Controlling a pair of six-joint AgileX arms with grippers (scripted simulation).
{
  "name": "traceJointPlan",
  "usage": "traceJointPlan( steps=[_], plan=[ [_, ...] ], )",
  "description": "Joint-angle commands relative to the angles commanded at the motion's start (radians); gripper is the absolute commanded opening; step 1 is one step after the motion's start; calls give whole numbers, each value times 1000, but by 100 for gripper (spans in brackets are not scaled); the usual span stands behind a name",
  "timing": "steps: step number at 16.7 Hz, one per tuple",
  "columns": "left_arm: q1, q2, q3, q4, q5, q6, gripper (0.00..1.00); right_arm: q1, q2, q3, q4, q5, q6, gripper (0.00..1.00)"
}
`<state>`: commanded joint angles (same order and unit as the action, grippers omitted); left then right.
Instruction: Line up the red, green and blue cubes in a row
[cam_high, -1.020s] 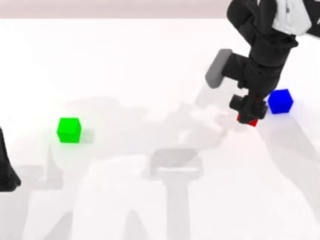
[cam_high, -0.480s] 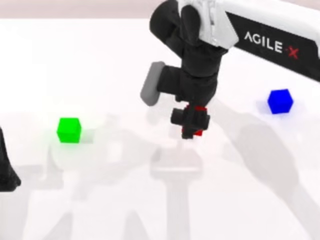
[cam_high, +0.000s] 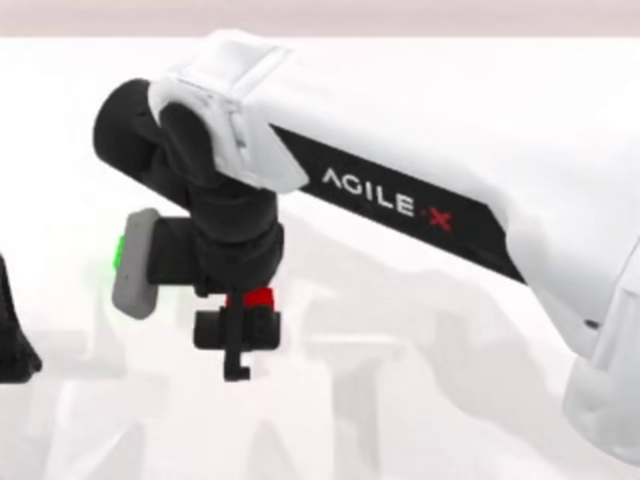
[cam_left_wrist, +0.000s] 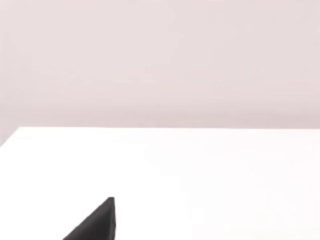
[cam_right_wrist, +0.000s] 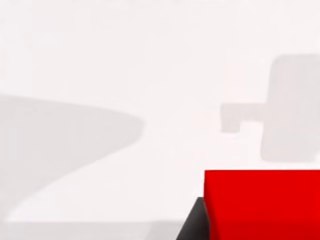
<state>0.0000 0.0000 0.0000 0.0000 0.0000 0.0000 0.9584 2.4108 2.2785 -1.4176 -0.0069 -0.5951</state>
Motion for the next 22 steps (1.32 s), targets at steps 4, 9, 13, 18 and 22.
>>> traceJointPlan(
  steps=[4, 9, 13, 18, 22],
  plan=[
    [0, 0, 0, 0, 0, 0, 100, -2, -4, -1, 1, -1, 1, 0],
    [0, 0, 0, 0, 0, 0, 100, -1, -2, -109, 113, -1, 3, 0],
    [0, 0, 0, 0, 0, 0, 100, 1, 6, -245, 253, 0, 3, 0],
    [0, 0, 0, 0, 0, 0, 100, 3, 8, -263, 271, 0, 2, 0],
    [0, 0, 0, 0, 0, 0, 100, 3, 8, -263, 271, 0, 2, 30]
  ],
)
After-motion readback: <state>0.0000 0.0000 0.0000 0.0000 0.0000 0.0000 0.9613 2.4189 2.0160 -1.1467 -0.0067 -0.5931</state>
